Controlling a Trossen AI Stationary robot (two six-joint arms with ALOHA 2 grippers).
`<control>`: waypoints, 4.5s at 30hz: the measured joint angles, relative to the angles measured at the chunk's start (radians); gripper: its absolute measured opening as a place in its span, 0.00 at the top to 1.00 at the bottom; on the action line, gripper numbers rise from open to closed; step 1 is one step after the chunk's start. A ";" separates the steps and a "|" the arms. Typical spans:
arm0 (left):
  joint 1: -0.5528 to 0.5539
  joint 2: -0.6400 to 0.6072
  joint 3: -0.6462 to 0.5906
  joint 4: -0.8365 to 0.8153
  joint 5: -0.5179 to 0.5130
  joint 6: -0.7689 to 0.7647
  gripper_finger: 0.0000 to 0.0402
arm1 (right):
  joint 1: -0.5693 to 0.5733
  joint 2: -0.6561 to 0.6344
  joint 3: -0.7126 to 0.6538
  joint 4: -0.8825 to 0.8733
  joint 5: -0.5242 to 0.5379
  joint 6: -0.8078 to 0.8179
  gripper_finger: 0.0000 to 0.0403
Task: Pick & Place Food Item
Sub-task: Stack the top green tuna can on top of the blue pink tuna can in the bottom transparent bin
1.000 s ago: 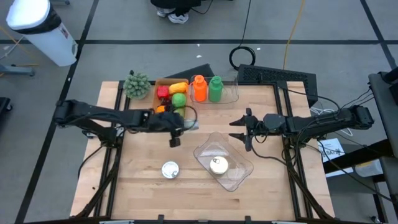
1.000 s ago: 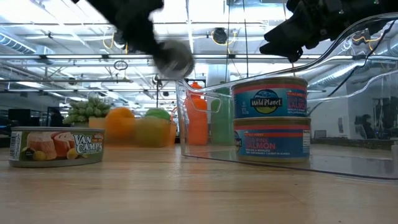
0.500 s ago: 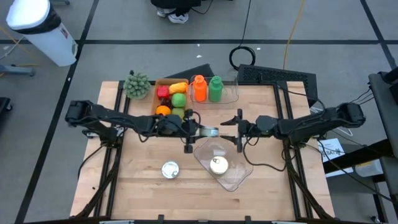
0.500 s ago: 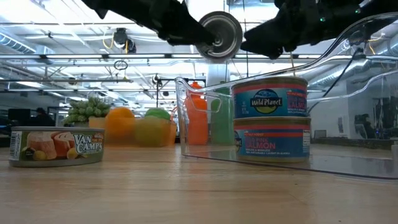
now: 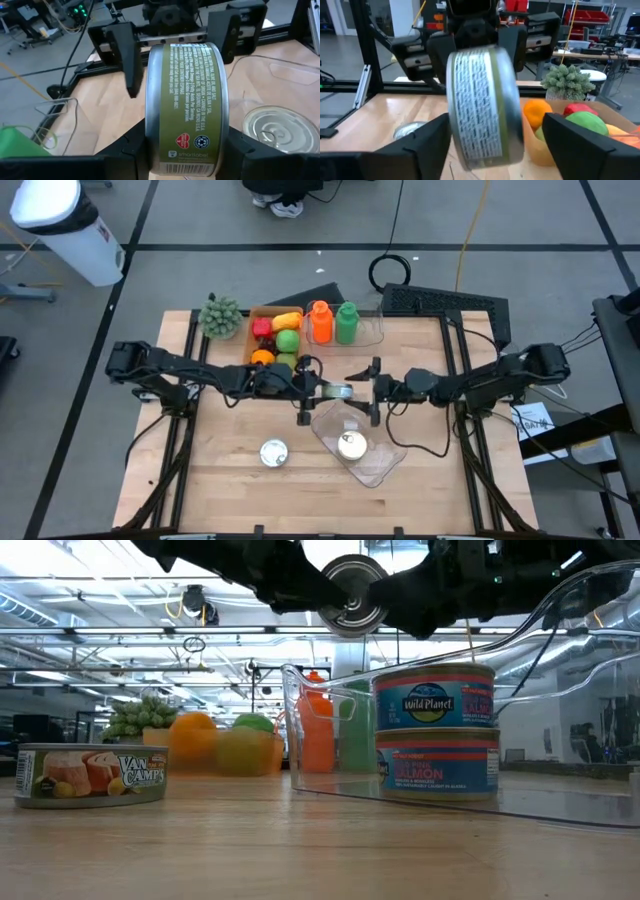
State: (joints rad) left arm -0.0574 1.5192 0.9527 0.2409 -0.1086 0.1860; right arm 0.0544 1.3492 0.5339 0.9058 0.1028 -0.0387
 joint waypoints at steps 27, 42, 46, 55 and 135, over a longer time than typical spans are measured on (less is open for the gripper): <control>0.011 -0.235 0.001 -0.324 -0.370 -0.101 0.03 | -0.081 -0.117 0.167 -0.630 -0.498 0.524 0.63; 0.030 -0.128 -0.002 -0.327 -0.363 -0.137 0.11 | 0.033 0.017 0.240 -0.795 -0.603 0.651 0.63; 0.030 -0.130 -0.002 -0.323 -0.363 -0.144 0.09 | 0.031 0.041 0.241 -0.790 -0.606 0.654 0.63; 0.030 -0.129 -0.002 -0.328 -0.363 -0.146 0.09 | 0.032 0.054 0.237 -0.829 -0.604 0.621 0.43; 0.029 -0.130 -0.002 -0.345 -0.353 -0.244 0.13 | 0.231 0.153 0.284 -0.871 -0.418 0.046 1.00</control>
State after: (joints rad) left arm -0.0284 1.3891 0.9512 -0.1037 -0.4618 -0.0578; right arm 0.2855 1.5024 0.8181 0.0346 -0.3155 0.0069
